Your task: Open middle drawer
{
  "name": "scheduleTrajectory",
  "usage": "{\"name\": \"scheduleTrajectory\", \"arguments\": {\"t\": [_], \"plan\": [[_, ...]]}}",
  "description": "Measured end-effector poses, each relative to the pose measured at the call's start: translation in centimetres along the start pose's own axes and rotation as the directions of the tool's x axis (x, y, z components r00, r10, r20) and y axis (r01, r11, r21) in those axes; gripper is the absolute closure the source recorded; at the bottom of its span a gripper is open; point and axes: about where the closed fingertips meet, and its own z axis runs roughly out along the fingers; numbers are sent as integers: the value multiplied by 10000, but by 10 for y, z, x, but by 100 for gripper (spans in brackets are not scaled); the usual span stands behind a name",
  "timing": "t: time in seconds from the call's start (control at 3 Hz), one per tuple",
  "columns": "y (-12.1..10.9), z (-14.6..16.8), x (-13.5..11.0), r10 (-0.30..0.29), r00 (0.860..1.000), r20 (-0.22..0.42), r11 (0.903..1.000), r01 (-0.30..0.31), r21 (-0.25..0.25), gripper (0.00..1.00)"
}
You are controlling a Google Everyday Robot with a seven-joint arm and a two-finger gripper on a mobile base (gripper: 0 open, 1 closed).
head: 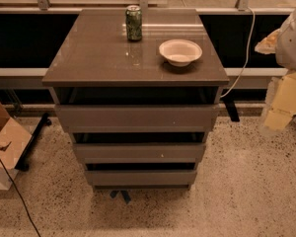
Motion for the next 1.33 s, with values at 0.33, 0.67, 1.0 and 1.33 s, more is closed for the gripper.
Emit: {"name": "scheduleTrajectory", "arguments": {"t": [0.33,0.67,1.0,1.33], "plan": [[1,1,0,10,10000,47,10000,-11,21,0],[6,13,-4,86,9991,413,9998,-92,155,0],[16,34,-7,62,9936,1126,9996,-94,281,0],[23,60,-8,-10,9854,1703,9994,-48,335,0]]}}
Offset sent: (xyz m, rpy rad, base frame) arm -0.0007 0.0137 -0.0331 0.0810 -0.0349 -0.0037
